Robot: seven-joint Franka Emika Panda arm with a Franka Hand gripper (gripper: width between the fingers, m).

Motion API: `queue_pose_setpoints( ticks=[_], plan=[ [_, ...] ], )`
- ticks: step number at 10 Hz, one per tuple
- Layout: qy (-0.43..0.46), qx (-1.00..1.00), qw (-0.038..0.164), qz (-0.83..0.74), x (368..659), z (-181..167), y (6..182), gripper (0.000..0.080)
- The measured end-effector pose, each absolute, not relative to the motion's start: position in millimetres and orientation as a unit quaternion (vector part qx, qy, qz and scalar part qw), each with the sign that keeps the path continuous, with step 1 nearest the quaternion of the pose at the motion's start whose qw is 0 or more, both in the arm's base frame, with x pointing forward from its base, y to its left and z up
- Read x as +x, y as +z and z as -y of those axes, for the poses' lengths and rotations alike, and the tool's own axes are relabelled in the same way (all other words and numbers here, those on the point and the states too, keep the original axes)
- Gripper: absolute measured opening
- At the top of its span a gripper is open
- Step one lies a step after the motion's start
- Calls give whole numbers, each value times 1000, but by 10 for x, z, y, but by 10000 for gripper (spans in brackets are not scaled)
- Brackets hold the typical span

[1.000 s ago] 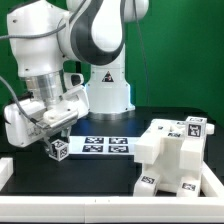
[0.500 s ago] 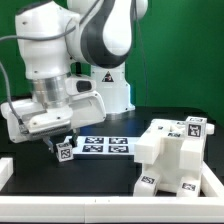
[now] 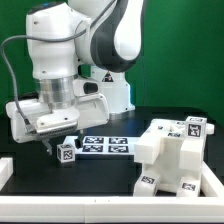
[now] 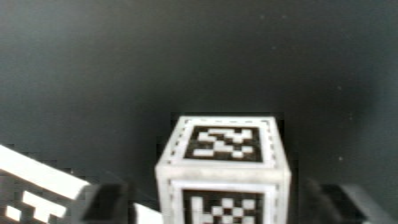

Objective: Assemble chair

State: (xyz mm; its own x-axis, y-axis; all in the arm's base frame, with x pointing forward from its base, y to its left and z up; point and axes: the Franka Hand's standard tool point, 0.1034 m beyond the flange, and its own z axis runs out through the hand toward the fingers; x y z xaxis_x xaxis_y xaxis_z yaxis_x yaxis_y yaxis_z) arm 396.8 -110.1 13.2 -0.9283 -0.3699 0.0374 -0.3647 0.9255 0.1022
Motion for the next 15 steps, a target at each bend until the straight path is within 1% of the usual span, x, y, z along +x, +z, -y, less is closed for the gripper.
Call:
queue_pose_setpoints(
  ticks=[1, 2, 3, 4, 5, 8, 9, 11, 12, 13, 15],
  plan=[
    [-50, 214, 17, 975, 3993, 1104, 171, 583],
    [-56, 284, 5, 957, 4024, 1102, 243, 583],
    [-69, 352, -7, 933, 4067, 1075, 325, 636],
    [-74, 439, -14, 895, 4114, 1049, 378, 645],
    [-75, 497, -18, 864, 4128, 1024, 388, 645],
    [-72, 578, -21, 813, 4117, 1037, 374, 649],
    [-72, 656, -23, 751, 4168, 1031, 398, 649],
    [-73, 783, -39, 617, 4369, 963, 484, 649],
    [-74, 830, -33, 552, 4372, 887, 487, 649],
    [-61, 850, -30, 522, 4324, 892, 477, 649],
    [-59, 881, -33, 468, 4320, 930, 478, 649]
  ],
)
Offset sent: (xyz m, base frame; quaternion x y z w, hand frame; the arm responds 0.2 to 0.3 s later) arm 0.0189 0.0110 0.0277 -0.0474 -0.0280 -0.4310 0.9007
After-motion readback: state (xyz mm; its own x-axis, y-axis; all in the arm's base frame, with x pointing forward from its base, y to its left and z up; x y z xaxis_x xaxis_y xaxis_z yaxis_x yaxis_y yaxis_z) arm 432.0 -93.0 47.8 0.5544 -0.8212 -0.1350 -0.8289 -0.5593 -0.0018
